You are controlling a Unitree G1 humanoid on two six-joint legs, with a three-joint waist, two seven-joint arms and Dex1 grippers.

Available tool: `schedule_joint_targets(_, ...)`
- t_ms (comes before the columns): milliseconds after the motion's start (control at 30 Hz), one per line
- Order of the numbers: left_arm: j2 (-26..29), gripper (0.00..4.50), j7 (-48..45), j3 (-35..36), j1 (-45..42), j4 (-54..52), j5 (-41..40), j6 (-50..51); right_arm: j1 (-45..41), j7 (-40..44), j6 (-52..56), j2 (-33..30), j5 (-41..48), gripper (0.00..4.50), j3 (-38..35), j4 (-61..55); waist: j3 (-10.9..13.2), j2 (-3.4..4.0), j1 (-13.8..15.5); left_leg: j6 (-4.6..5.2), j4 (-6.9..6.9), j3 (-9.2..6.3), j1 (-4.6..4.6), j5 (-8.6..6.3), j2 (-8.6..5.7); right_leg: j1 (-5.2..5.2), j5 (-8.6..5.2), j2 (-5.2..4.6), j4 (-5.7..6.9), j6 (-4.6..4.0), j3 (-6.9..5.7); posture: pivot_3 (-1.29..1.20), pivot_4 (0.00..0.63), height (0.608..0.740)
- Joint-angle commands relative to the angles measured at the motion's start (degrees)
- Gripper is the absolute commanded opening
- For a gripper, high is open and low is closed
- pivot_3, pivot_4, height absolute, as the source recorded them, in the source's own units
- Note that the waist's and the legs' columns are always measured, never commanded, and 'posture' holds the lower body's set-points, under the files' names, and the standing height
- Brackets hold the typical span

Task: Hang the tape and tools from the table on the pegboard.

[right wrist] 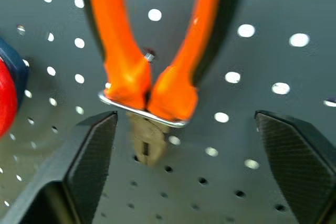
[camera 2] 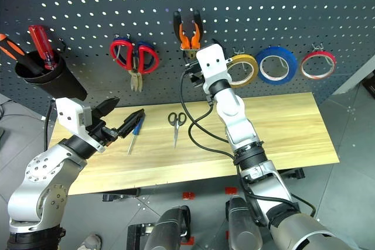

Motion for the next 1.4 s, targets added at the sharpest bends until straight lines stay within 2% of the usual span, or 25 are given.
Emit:
schedule_joint_targets(33,-2.0,4.34,5.3,1.0,1.3,0.4,3.3,0.2,5.5,6.5,8.7,-1.9,2.7,4.49,1.9,-12.7,0.0,0.00,0.0,0.00,-0.01,-0.01,0.00,0.00,0.00,0.01,0.00,0.00,-0.01,0.00,0.00,-0.12,0.285,0.740)
schedule_joint_targets(133,-1.5,4.34,10.2,-2.6,3.2,0.9,9.0,6.0,13.1,14.5,19.4,-5.8,7.4,4.49,4.1,-24.5,0.0,-0.02,0.1,0.02,-0.02,-0.03,-0.01,-0.01,-0.01,0.02,0.00,0.00,-0.01,0.00,0.01,-0.12,0.285,0.740)
schedule_joint_targets(267,-5.6,4.34,15.8,-3.5,4.3,2.7,10.8,11.6,19.9,22.0,32.8,-11.6,14.0,4.49,5.2,-35.6,0.0,-0.03,0.4,0.16,0.01,-0.05,-0.01,-0.09,-0.05,0.02,0.00,-0.01,0.00,0.00,0.03,-0.14,0.295,0.740)
schedule_joint_targets(433,-10.3,4.34,19.6,-6.6,1.2,8.4,13.2,16.5,24.0,27.2,41.9,-17.5,18.6,4.49,7.0,-42.4,0.0,-0.08,0.6,0.26,0.01,-0.09,0.01,-0.14,-0.06,0.06,0.00,0.01,-0.01,0.01,0.00,-0.15,0.297,0.740)
schedule_joint_targets(600,-12.2,4.34,19.4,-8.8,-4.0,14.2,14.0,19.1,24.2,28.7,45.2,-19.2,20.7,4.49,8.0,-44.8,0.0,-0.13,0.7,0.25,0.05,-0.13,0.01,-0.14,-0.08,0.05,0.00,0.02,0.04,0.01,-0.03,-0.16,0.298,0.740)
schedule_joint_targets(867,-11.9,4.34,14.8,-14.8,-10.5,20.7,17.0,15.7,24.6,28.9,48.1,-20.2,24.4,4.49,6.1,-46.5,0.0,-0.16,0.7,0.12,0.04,-0.11,0.00,-0.06,-0.08,0.05,0.00,0.01,0.01,0.01,-0.03,-0.17,0.300,0.740)
schedule_joint_targets(1400,-18.2,4.34,14.4,-16.7,-26.0,44.2,21.3,9.6,24.2,28.0,50.5,-22.5,26.8,4.49,2.2,-45.2,0.0,-0.20,0.6,0.09,0.09,-0.10,-0.02,-0.05,-0.14,0.07,0.01,-0.02,0.00,0.02,-0.07,-0.21,0.314,0.740)
